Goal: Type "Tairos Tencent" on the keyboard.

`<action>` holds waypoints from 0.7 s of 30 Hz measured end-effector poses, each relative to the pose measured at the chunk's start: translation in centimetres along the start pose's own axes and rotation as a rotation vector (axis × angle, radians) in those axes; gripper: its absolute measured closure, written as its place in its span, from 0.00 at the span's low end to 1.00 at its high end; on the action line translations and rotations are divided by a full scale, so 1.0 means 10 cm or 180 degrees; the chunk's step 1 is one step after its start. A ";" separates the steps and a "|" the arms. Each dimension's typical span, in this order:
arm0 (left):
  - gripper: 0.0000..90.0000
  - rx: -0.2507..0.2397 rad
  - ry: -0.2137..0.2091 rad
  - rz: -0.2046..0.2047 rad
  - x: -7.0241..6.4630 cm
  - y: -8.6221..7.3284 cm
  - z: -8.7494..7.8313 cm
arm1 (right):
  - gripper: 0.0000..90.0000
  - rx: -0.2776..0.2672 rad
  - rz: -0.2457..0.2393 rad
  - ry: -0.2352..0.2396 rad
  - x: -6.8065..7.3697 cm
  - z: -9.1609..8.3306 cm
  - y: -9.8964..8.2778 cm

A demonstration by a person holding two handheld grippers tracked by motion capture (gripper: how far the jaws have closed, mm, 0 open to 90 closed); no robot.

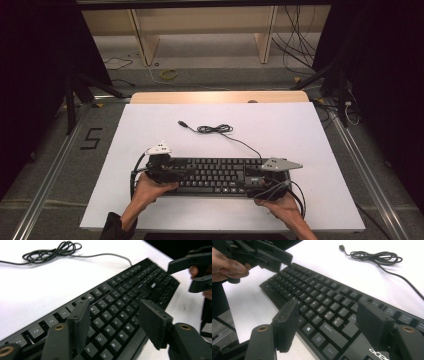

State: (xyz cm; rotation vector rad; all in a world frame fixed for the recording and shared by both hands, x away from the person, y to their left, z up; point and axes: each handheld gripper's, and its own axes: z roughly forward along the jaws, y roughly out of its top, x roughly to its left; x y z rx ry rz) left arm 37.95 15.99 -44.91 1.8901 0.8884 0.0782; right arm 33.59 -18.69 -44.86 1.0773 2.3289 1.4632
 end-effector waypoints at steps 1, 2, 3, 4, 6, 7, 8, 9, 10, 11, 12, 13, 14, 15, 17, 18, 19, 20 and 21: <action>0.45 -0.0020 -0.0024 0.0003 -0.01 -0.01 -0.02 | 0.39 -0.0014 0.0002 -0.0006 0.00 -0.02 -0.01; 0.44 -0.0041 -0.0036 0.0010 -0.01 -0.02 -0.04 | 0.39 -0.0018 0.0004 -0.0017 -0.01 -0.03 -0.01; 0.44 -0.0062 -0.0045 0.0018 -0.02 -0.03 -0.06 | 0.39 -0.0019 0.0013 -0.0018 -0.01 -0.04 -0.02; 0.43 -0.0094 -0.0049 0.0013 -0.02 -0.04 -0.08 | 0.39 -0.0023 0.0024 -0.0019 -0.01 -0.05 -0.03; 0.41 -0.0142 -0.0076 0.0016 -0.03 -0.07 -0.13 | 0.39 -0.0034 0.0024 -0.0030 -0.02 -0.08 -0.05; 0.41 -0.0165 -0.0082 0.0026 -0.04 -0.08 -0.15 | 0.39 -0.0052 0.0018 -0.0032 -0.02 -0.10 -0.06; 0.40 -0.0185 -0.0087 0.0021 -0.05 -0.09 -0.17 | 0.39 -0.0061 0.0022 -0.0036 -0.02 -0.11 -0.07; 0.39 -0.0203 -0.0092 0.0012 -0.05 -0.11 -0.19 | 0.39 -0.0073 0.0025 -0.0036 -0.02 -0.13 -0.08; 0.39 -0.0211 -0.0096 0.0009 -0.06 -0.12 -0.21 | 0.39 -0.0082 0.0020 -0.0038 -0.02 -0.15 -0.09; 0.38 -0.0211 -0.0097 0.0003 -0.06 -0.14 -0.22 | 0.39 -0.0087 0.0020 -0.0038 -0.02 -0.16 -0.10; 0.37 -0.0217 -0.0094 0.0001 -0.07 -0.16 -0.24 | 0.39 -0.0092 0.0023 -0.0040 -0.02 -0.18 -0.11; 0.37 -0.0220 -0.0085 0.0016 -0.07 -0.17 -0.25 | 0.39 -0.0098 0.0013 -0.0047 -0.03 -0.19 -0.12; 0.36 -0.0243 -0.0080 0.0010 -0.08 -0.19 -0.27 | 0.39 -0.0105 0.0005 -0.0056 -0.03 -0.21 -0.13; 0.36 -0.0255 -0.0081 0.0004 -0.08 -0.21 -0.28 | 0.39 -0.0109 0.0010 -0.0067 -0.03 -0.22 -0.14; 0.35 -0.0278 -0.0074 -0.0002 -0.09 -0.24 -0.32 | 0.38 -0.0132 0.0023 -0.0075 -0.04 -0.25 -0.16; 0.35 -0.0284 -0.0069 -0.0006 -0.09 -0.26 -0.33 | 0.38 -0.0136 0.0027 -0.0083 -0.04 -0.27 -0.17; 0.34 -0.0291 -0.0070 -0.0024 -0.09 -0.28 -0.34 | 0.38 -0.0144 0.0031 -0.0093 -0.04 -0.28 -0.18; 0.34 -0.0293 -0.0073 -0.0022 -0.09 -0.29 -0.35 | 0.38 -0.0153 0.0031 -0.0095 -0.05 -0.30 -0.19; 0.34 -0.0306 -0.0066 -0.0026 -0.10 -0.31 -0.37 | 0.38 -0.0164 0.0025 -0.0104 -0.05 -0.31 -0.20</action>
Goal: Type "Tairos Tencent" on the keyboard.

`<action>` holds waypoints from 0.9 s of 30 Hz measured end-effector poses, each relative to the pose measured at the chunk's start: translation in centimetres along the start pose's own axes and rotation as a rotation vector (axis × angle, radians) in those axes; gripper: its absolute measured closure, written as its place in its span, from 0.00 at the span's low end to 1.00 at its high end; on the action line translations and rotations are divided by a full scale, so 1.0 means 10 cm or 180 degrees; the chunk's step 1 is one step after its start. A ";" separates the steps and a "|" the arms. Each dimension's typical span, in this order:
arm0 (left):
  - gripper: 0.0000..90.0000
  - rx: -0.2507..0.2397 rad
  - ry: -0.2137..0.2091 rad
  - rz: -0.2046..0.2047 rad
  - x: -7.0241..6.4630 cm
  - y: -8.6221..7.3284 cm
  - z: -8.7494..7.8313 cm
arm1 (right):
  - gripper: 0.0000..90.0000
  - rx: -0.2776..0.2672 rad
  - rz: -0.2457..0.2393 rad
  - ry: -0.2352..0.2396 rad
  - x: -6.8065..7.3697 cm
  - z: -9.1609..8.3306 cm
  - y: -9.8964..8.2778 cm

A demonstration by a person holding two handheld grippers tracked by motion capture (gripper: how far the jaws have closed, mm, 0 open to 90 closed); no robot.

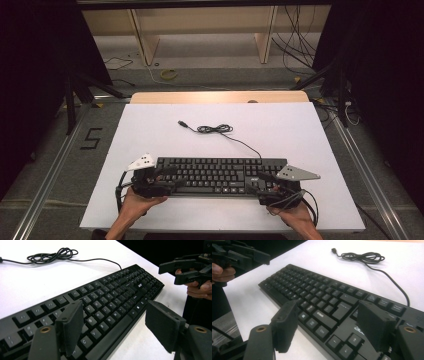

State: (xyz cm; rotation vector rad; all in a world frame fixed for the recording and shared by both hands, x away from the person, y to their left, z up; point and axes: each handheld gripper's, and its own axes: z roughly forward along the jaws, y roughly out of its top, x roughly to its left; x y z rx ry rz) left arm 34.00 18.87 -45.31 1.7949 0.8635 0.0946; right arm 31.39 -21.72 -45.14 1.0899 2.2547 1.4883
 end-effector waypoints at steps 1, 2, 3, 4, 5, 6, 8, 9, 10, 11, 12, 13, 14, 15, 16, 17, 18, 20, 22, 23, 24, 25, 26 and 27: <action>0.33 -0.0012 0.0015 0.0002 0.00 -0.01 -0.01 | 0.38 -0.0014 0.0009 -0.0009 0.00 -0.02 -0.01; 0.33 -0.0021 0.0023 0.0009 -0.01 -0.02 -0.03 | 0.38 -0.0026 0.0013 -0.0011 0.00 -0.03 -0.02; 0.33 -0.0052 0.0021 -0.0005 -0.01 -0.04 -0.04 | 0.38 -0.0031 0.0020 -0.0016 -0.01 -0.05 -0.03; 0.33 -0.0059 0.0021 -0.0011 -0.01 -0.05 -0.05 | 0.38 -0.0036 0.0024 -0.0018 0.00 -0.06 -0.03; 0.32 -0.0072 0.0020 -0.0031 -0.01 -0.06 -0.06 | 0.38 -0.0040 0.0024 -0.0026 0.00 -0.07 -0.04; 0.32 -0.0072 0.0026 -0.0020 -0.02 -0.07 -0.07 | 0.37 -0.0041 0.0024 -0.0024 0.00 -0.08 -0.05; 0.31 -0.0067 0.0051 0.0026 -0.03 -0.10 -0.08 | 0.37 -0.0049 0.0026 -0.0026 0.01 -0.10 -0.06; 0.31 -0.0072 0.0058 0.0044 -0.03 -0.11 -0.09 | 0.37 -0.0051 0.0035 -0.0027 0.01 -0.10 -0.07; 0.31 -0.0086 0.0050 0.0033 -0.03 -0.12 -0.09 | 0.37 -0.0052 0.0037 -0.0031 0.00 -0.11 -0.08; 0.31 -0.0093 0.0047 0.0008 -0.02 -0.13 -0.10 | 0.37 -0.0052 0.0037 -0.0032 0.00 -0.11 -0.08; 0.31 -0.0102 0.0044 -0.0011 -0.02 -0.13 -0.10 | 0.36 -0.0052 0.0048 -0.0027 0.00 -0.11 -0.09; 0.30 -0.0101 0.0049 -0.0010 -0.02 -0.14 -0.10 | 0.36 -0.0060 0.0046 -0.0022 -0.01 -0.11 -0.09; 0.30 -0.0092 0.0055 0.0002 -0.02 -0.14 -0.10 | 0.35 -0.0062 0.0046 -0.0023 -0.01 -0.12 -0.09; 0.30 -0.0092 0.0054 0.0000 -0.02 -0.14 -0.09 | 0.35 -0.0071 0.0050 -0.0025 -0.01 -0.12 -0.09; 0.30 -0.0084 0.0047 -0.0009 -0.02 -0.14 -0.09 | 0.35 -0.0082 0.0052 -0.0027 -0.01 -0.13 -0.09; 0.30 -0.0063 0.0050 0.0002 -0.02 -0.14 -0.09 | 0.35 -0.0093 0.0055 -0.0030 -0.01 -0.13 -0.09; 0.30 -0.0062 0.0055 0.0004 -0.02 -0.14 -0.09 | 0.35 -0.0099 0.0056 -0.0036 -0.01 -0.13 -0.09; 0.30 -0.0058 0.0064 -0.0006 -0.01 -0.14 -0.09 | 0.35 -0.0098 0.0061 -0.0048 -0.02 -0.13 -0.09; 0.30 -0.0061 0.0071 -0.0009 -0.01 -0.14 -0.09 | 0.35 -0.0098 0.0061 -0.0048 -0.02 -0.13 -0.09; 0.30 -0.0063 0.0071 -0.0013 0.00 -0.15 -0.09 | 0.35 -0.0094 0.0061 -0.0050 -0.02 -0.13 -0.09; 0.30 -0.0051 0.0076 -0.0012 0.00 -0.15 -0.09 | 0.35 -0.0088 0.0060 -0.0052 -0.02 -0.13 -0.09; 0.30 -0.0055 0.0081 -0.0020 0.00 -0.15 -0.08 | 0.35 -0.0086 0.0057 -0.0050 -0.02 -0.12 -0.10; 0.30 -0.0050 0.0082 -0.0013 0.01 -0.15 -0.08 | 0.35 -0.0085 0.0052 -0.0049 -0.02 -0.12 -0.10; 0.30 -0.0057 0.0084 -0.0020 0.01 -0.15 -0.08 | 0.35 -0.0087 0.0051 -0.0048 -0.02 -0.12 -0.10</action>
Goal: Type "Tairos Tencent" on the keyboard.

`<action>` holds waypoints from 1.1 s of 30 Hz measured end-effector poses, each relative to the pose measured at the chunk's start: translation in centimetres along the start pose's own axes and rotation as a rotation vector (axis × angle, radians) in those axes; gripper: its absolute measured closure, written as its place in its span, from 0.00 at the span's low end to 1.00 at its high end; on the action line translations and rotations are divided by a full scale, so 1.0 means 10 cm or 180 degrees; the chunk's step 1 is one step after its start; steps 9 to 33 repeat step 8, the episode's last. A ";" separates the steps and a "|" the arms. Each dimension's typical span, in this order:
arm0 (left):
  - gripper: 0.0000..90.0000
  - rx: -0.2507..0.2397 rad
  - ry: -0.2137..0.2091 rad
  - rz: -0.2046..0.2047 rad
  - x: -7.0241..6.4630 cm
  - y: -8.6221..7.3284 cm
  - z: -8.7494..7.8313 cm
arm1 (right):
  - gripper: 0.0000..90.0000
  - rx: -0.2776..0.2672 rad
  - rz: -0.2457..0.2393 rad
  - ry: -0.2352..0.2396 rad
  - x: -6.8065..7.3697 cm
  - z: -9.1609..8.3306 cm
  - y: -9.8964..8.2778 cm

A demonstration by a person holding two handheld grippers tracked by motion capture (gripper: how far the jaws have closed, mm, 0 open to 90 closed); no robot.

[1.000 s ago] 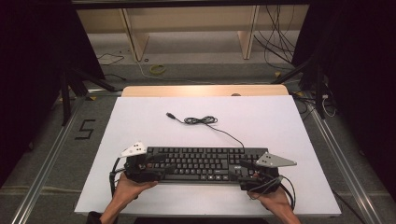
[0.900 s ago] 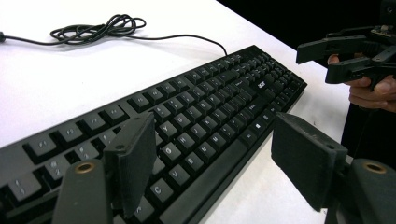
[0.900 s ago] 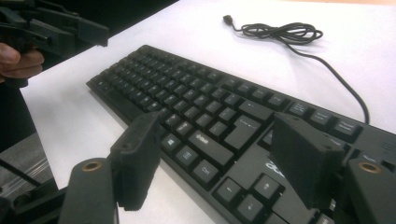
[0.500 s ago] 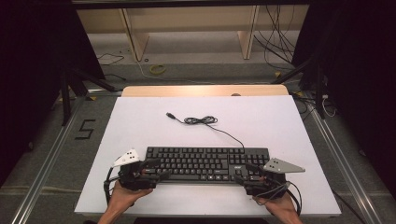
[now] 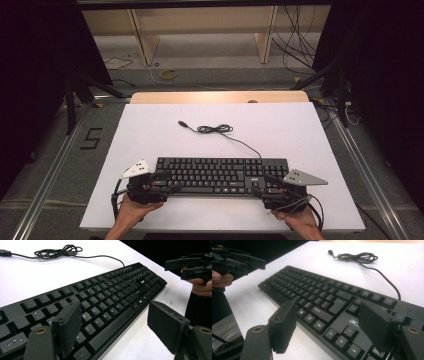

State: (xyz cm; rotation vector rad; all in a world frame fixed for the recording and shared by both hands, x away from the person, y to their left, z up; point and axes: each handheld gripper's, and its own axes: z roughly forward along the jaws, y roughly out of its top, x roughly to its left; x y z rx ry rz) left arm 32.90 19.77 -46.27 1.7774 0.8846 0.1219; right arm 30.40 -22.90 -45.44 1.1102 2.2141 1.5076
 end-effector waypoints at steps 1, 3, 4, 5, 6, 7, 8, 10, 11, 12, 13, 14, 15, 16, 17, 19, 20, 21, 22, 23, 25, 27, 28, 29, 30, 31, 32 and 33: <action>0.30 0.0003 0.0001 0.0005 0.00 0.00 0.00 | 0.35 -0.0002 0.0000 0.0002 0.00 0.00 0.00; 0.30 0.0004 0.0001 0.0000 0.01 0.00 0.00 | 0.35 -0.0006 -0.0001 0.0001 0.00 0.00 0.00; 0.30 0.0006 0.0004 -0.0002 0.01 0.00 0.00 | 0.35 -0.0005 -0.0001 -0.0001 0.00 0.00 0.00; 0.30 0.0003 0.0009 -0.0009 0.01 -0.01 0.00 | 0.35 -0.0004 -0.0001 -0.0002 0.00 0.00 0.00; 0.29 0.0004 0.0012 -0.0010 0.01 -0.01 0.00 | 0.35 -0.0004 0.0000 -0.0003 0.00 0.00 0.00; 0.29 0.0003 0.0016 -0.0011 0.02 -0.01 0.00 | 0.35 -0.0004 -0.0002 -0.0004 0.00 0.00 0.00; 0.29 0.0007 0.0016 -0.0008 0.02 -0.01 0.00 | 0.35 -0.0008 -0.0006 -0.0003 0.00 0.00 0.00; 0.29 0.0007 0.0016 -0.0008 0.02 -0.01 0.00 | 0.35 -0.0008 -0.0006 -0.0003 0.00 0.00 0.00; 0.29 0.0007 0.0016 -0.0008 0.02 -0.01 0.00 | 0.35 -0.0008 -0.0006 -0.0003 0.00 0.00 0.00; 0.29 0.0007 0.0016 -0.0008 0.02 -0.01 0.00 | 0.35 -0.0008 -0.0006 -0.0003 0.00 0.00 0.00; 0.29 0.0007 0.0016 -0.0008 0.02 -0.01 0.00 | 0.35 -0.0008 -0.0006 -0.0003 0.00 0.00 0.00; 0.29 0.0007 0.0016 -0.0008 0.02 -0.01 0.00 | 0.35 -0.0008 -0.0006 -0.0003 0.00 0.00 0.00; 0.29 0.0007 0.0016 -0.0008 0.02 -0.01 0.00 | 0.35 -0.0008 -0.0006 -0.0003 0.00 0.00 0.00; 0.29 0.0007 0.0016 -0.0008 0.02 -0.01 0.00 | 0.35 -0.0008 -0.0006 -0.0003 0.00 0.00 0.00; 0.29 0.0007 0.0016 -0.0008 0.02 -0.01 0.00 | 0.35 -0.0008 -0.0006 -0.0003 0.00 0.00 0.00; 0.29 0.0007 0.0016 -0.0008 0.02 -0.01 0.00 | 0.35 -0.0008 -0.0006 -0.0003 0.00 0.00 0.00; 0.29 0.0007 0.0016 -0.0008 0.02 -0.01 0.00 | 0.35 -0.0008 -0.0006 -0.0003 0.00 0.00 0.00; 0.29 0.0007 0.0016 -0.0008 0.02 -0.01 0.00 | 0.35 -0.0008 -0.0006 -0.0003 0.00 0.00 0.00; 0.29 0.0007 0.0016 -0.0008 0.02 -0.01 0.00 | 0.35 -0.0008 -0.0006 -0.0003 0.00 0.00 0.00; 0.29 0.0007 0.0016 -0.0008 0.02 -0.01 0.00 | 0.35 -0.0008 -0.0006 -0.0003 0.00 0.00 0.00; 0.29 0.0007 0.0016 -0.0008 0.02 -0.01 0.00 | 0.35 -0.0008 -0.0006 -0.0003 0.00 0.00 0.00; 0.29 0.0007 0.0016 -0.0008 0.02 -0.01 0.00 | 0.35 -0.0008 -0.0006 -0.0003 0.00 0.00 0.00; 0.29 0.0007 0.0016 -0.0008 0.02 -0.01 0.00 | 0.35 -0.0008 -0.0006 -0.0003 0.00 0.00 0.00; 0.29 0.0007 0.0016 -0.0008 0.02 -0.01 0.00 | 0.35 -0.0008 -0.0006 -0.0003 0.00 0.00 0.00; 0.29 0.0007 0.0016 -0.0008 0.02 -0.01 0.00 | 0.35 -0.0008 -0.0006 -0.0003 0.00 0.00 0.00; 0.29 0.0007 0.0016 -0.0008 0.02 -0.01 0.00 | 0.35 -0.0008 -0.0006 -0.0003 0.00 0.00 0.00; 0.29 0.0007 0.0016 -0.0008 0.02 -0.01 0.00 | 0.35 -0.0008 -0.0006 -0.0003 0.00 0.00 0.00; 0.29 0.0007 0.0016 -0.0008 0.02 -0.01 0.00 | 0.35 -0.0008 -0.0006 -0.0003 0.00 0.00 0.00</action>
